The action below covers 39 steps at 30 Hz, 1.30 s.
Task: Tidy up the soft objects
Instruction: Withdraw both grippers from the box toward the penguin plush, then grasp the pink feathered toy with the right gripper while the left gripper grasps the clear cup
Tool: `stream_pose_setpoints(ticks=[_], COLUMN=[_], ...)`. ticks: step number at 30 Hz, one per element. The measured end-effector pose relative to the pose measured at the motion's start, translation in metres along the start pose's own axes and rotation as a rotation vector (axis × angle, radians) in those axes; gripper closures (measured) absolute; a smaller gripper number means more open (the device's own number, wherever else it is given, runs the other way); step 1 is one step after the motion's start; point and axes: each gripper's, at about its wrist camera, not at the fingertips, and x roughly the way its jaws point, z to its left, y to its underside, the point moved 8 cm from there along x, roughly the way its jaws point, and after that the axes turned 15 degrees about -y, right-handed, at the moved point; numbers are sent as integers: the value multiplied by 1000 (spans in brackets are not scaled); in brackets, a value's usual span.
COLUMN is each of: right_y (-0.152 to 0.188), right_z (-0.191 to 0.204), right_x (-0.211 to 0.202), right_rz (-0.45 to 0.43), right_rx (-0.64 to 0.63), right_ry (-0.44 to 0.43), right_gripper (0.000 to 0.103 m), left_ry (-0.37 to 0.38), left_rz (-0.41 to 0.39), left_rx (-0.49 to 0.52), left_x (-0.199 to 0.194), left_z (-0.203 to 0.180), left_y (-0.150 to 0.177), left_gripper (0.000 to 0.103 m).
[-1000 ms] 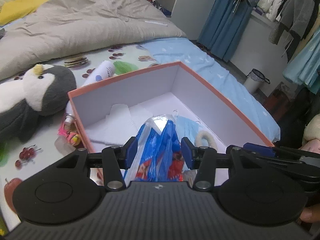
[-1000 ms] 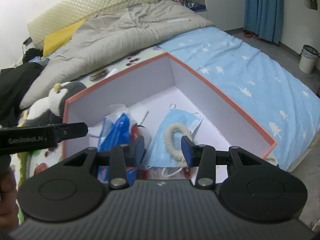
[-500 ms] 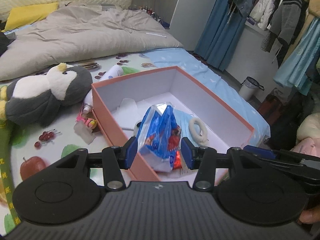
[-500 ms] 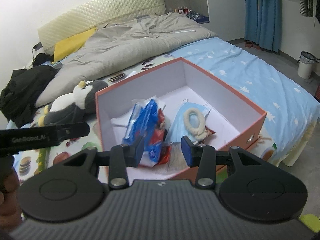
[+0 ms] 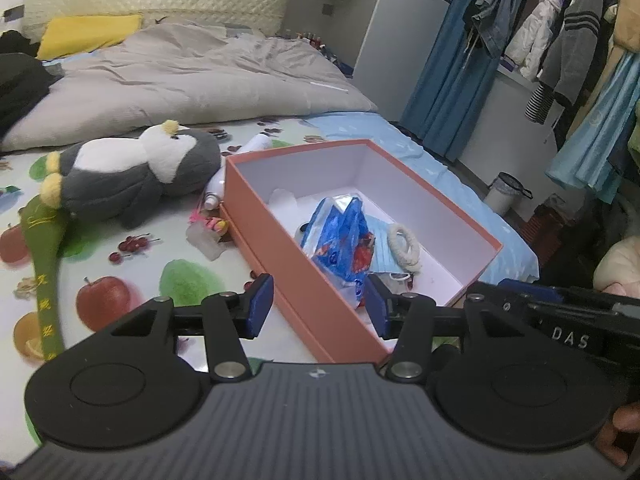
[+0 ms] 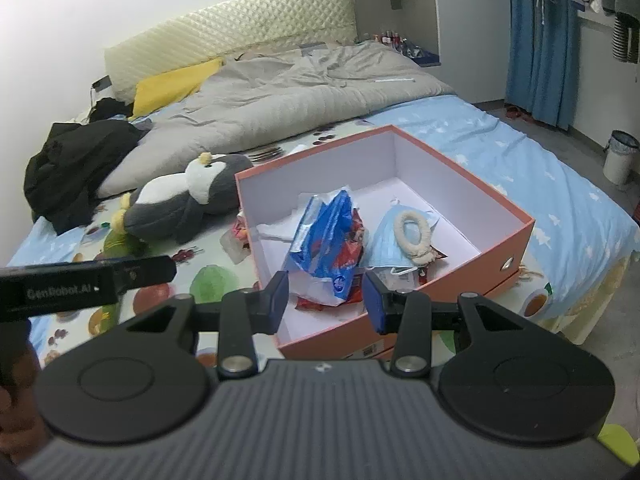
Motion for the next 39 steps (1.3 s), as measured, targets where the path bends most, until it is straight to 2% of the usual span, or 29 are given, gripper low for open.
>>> stream_pose_setpoints(ticks=[11,23,28,36,39], right_y=[19,37,34,7,-2], right_z=[22,57,61,72,77], right_x=[6,26,51,111,139], right_rz=[44,117,189,298,336], right_rx=[-59,-218,-316,-565,-700], right_ry=[-66,-145,-192,-249,-249], right_gripper=[59,59,59,59,60], left_ry=[-64,-105,-86,-36,-10], left_rz=[-30,-15,20,68,88], left_rx=[-92,-199,-251,-361,-407], left_x=[-13,-4,26,97,126], left_z=[32,64,81,112,123], left_y=[28,61,60,40,30], left_gripper=[43,43,43,43,43])
